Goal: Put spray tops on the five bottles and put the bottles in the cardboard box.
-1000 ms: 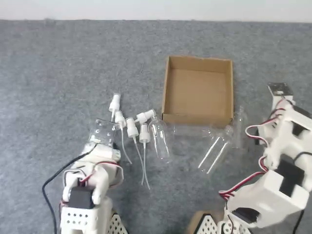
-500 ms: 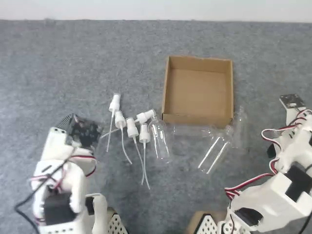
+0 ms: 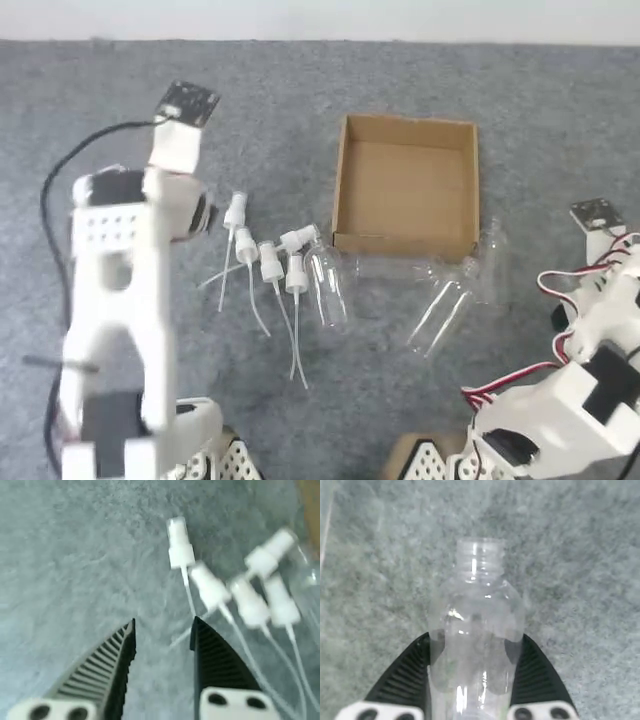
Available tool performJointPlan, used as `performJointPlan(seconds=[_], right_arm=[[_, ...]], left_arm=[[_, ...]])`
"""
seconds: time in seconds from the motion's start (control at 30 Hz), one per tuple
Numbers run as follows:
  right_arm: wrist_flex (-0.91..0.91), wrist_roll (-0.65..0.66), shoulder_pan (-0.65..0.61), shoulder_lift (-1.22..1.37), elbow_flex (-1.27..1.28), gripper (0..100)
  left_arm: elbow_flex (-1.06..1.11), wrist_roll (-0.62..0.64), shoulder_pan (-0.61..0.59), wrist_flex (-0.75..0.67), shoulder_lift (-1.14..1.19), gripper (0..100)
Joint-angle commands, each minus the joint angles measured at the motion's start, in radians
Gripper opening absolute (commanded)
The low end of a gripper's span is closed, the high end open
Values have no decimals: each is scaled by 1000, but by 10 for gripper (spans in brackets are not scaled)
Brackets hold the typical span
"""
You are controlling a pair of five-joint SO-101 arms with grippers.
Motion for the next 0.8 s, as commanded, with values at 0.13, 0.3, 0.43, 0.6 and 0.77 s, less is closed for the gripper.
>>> performJointPlan(seconds=[0.13, 0.3, 0.43, 0.6, 0.77], right_arm=[[-27, 17, 30, -22, 23, 9], [-35, 25, 104, -154, 68, 11], [-36, 25, 108, -237, 121, 13], [-31, 23, 108, -263, 141, 13], [-28, 23, 113, -262, 141, 13]], left_arm=[[-127, 127, 81, -190, 222, 170], [-206, 153, 86, -262, 391, 170], [-329, 176, 89, -258, 549, 169], [-433, 195, 87, -255, 700, 150], [-483, 195, 91, -255, 773, 80]])
